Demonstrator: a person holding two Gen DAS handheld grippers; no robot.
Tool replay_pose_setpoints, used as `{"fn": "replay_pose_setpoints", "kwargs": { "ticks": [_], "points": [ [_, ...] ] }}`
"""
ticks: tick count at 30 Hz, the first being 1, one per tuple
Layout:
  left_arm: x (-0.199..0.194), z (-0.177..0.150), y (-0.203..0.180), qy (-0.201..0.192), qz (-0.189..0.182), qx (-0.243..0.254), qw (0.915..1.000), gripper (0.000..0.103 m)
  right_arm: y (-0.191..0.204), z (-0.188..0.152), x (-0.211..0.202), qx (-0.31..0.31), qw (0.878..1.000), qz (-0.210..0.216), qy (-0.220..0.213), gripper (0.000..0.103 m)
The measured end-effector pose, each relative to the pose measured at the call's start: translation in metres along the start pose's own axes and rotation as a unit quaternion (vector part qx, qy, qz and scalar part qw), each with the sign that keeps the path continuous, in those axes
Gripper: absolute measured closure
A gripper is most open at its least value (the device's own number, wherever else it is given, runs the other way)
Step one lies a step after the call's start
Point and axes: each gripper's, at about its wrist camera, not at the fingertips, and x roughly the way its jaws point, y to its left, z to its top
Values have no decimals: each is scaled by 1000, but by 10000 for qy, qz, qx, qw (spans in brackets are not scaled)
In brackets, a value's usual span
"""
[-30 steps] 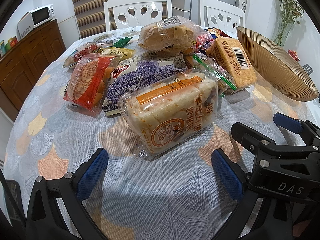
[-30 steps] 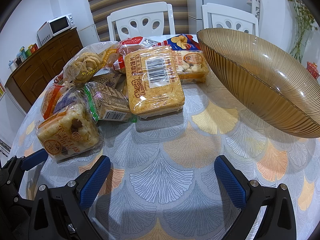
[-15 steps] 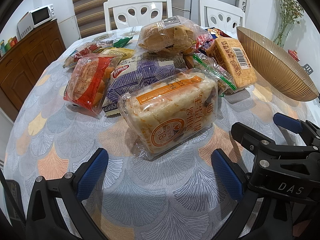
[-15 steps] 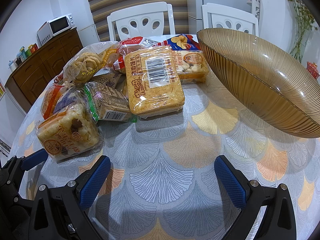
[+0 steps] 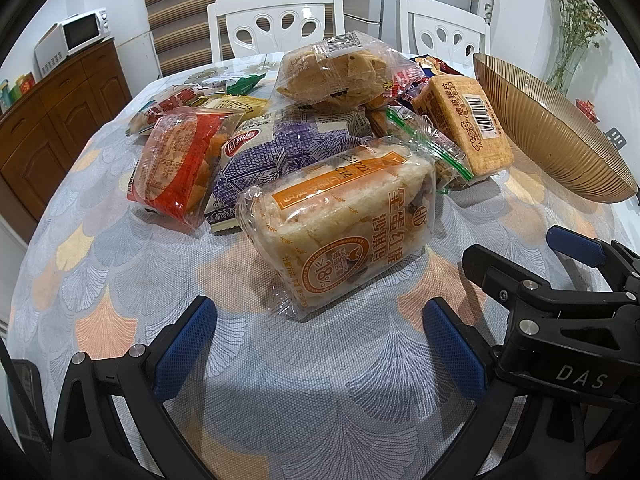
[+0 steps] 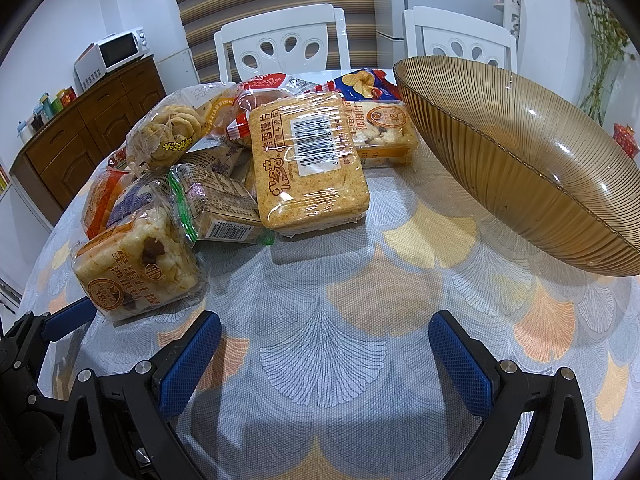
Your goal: Organize snacks
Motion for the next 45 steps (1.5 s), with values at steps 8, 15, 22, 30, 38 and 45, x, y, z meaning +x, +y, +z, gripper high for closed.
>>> {"fn": "replay_pose_setpoints", "kwargs": {
  "ticks": [8,15,22,30,38,45],
  "points": [
    [0,0,0,9,-22,34,10000,0,1,0,1,-17,10000,13,15,0],
    [-8,-6,2,92,-219,308,9992,0,8,-1,2,-204,9996,-152,114,0],
    [-18,-13,12,448,-642,932,9926,0,17,-11,-5,-469,9980,-304,292,0],
    [-42,8,47,732,-188,1004,9921,0,27,-17,-17,-869,9931,5,785,0],
    [-41,53,100,385,111,202,9990,0,75,-13,-31,-1426,9873,438,550,0],
    [-16,90,125,208,115,-96,9997,0,121,10,-26,-1554,9860,452,404,0]
  ]
}}
